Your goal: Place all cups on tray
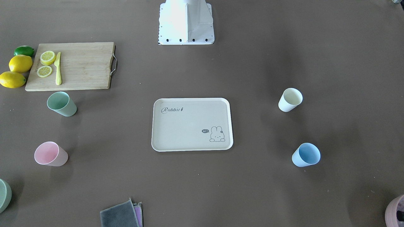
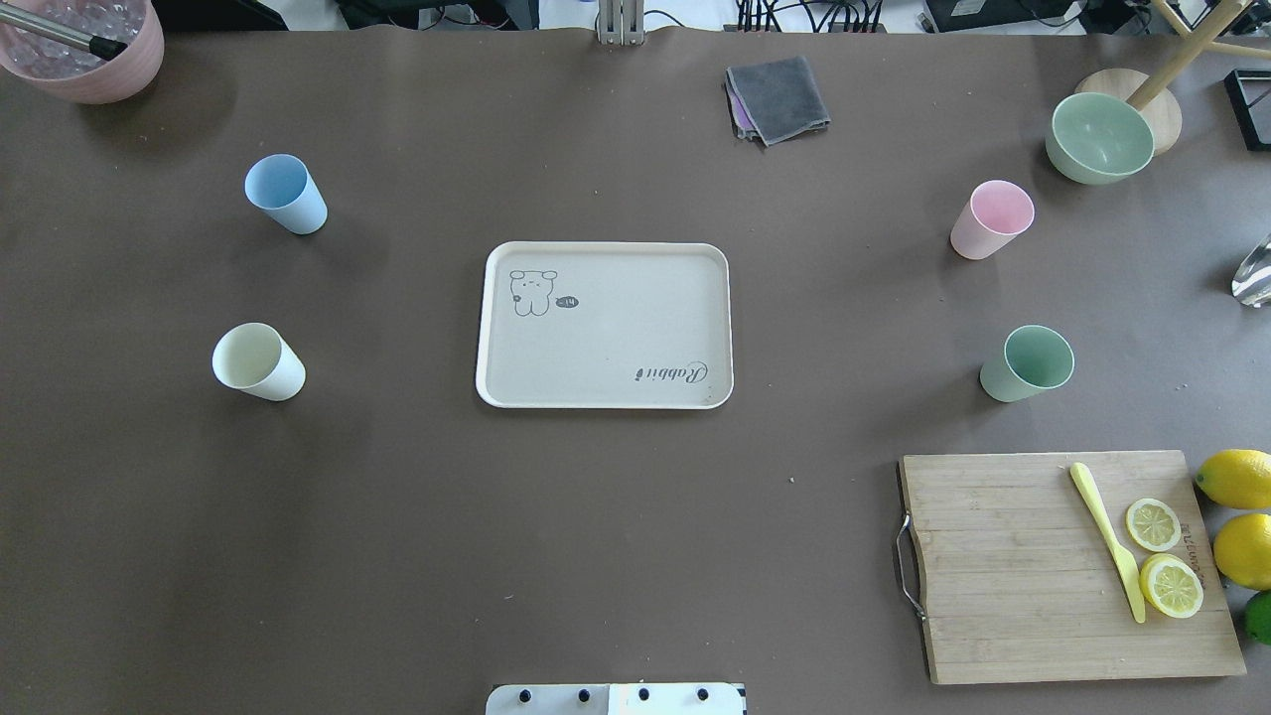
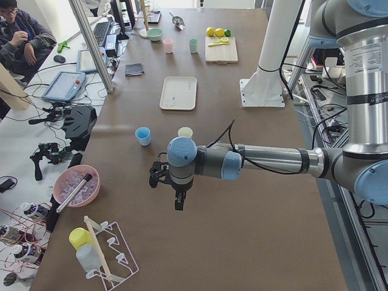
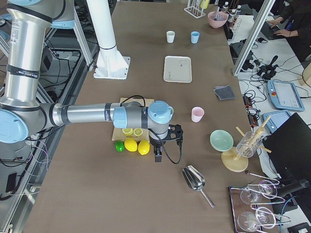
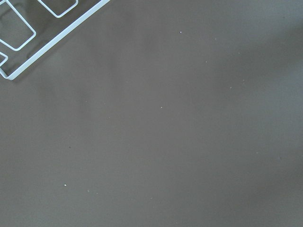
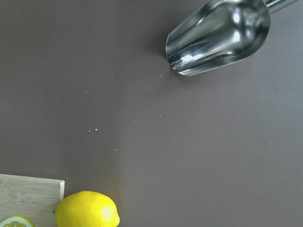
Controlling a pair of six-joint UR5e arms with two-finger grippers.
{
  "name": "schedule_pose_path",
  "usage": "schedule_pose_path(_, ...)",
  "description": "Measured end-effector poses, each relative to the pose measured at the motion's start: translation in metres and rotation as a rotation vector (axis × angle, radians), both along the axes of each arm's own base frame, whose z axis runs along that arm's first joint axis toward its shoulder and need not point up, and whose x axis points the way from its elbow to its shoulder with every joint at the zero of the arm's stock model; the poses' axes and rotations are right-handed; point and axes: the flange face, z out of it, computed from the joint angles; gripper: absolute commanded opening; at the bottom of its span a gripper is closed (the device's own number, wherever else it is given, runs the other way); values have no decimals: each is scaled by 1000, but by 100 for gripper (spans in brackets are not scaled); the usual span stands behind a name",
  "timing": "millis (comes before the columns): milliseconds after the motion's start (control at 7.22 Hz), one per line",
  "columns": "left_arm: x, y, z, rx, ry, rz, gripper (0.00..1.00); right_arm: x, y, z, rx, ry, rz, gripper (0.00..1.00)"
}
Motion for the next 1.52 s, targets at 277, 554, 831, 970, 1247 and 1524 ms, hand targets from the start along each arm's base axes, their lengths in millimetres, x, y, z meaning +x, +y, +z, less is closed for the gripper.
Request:
schedule_pose_path(277,0,0,-2,4,0,0,98,0,0,0,0,0,0,100)
schedule_pose_path(554,-1,-2,-12,42,0,-1,98,0,-3,-8,15,-1,2,100)
schedule_pose_path(831,-1,-8,-33,141,-2,-5,98,6,-16,-36,76,1,20,100)
schedule_pose_path(970,-2,-13,-46,217,0,-10,98,19,-26,-50,110,4,51,100)
schedule_pose_path(1247,-4,-27,-63,368,-3,-19,98,50,-30,-62,137,7,119,100)
schedule_pose_path(1524,-4,-38,-76,433,-3,-20,98,65,-29,-61,180,8,153,100)
